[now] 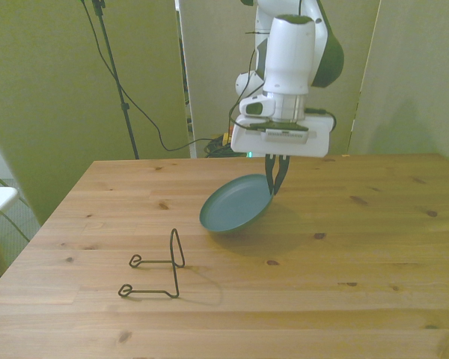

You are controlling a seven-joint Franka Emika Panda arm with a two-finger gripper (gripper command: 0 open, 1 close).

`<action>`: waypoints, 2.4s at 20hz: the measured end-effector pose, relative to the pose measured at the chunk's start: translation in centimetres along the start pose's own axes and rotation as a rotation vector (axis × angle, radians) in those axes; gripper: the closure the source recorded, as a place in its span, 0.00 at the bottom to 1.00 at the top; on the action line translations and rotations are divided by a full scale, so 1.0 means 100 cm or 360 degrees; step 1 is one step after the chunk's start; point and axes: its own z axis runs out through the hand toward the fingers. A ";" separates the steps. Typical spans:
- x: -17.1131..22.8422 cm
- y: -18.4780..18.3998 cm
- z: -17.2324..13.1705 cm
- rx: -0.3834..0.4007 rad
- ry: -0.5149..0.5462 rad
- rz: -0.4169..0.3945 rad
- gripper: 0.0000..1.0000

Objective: Load the plate

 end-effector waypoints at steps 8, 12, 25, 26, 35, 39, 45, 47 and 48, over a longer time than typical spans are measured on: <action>0.021 0.037 -0.068 0.0159 -0.0254 -0.0278 1.00; 0.044 0.052 -0.081 0.0233 -0.0297 -0.0332 1.00; 0.125 0.126 -0.129 0.0607 -0.0390 -0.0362 1.00; 0.131 0.129 -0.132 0.0624 -0.0392 -0.0356 1.00; 0.181 0.136 -0.129 0.0612 -0.0354 -0.0290 1.00; 0.190 0.144 -0.135 0.0689 -0.0404 -0.0260 1.00; 0.230 0.170 -0.129 0.0849 -0.0460 -0.0217 1.00; 0.241 0.173 -0.127 0.0893 -0.0484 -0.0247 1.00; 0.246 0.174 -0.127 0.0913 -0.0494 -0.0265 1.00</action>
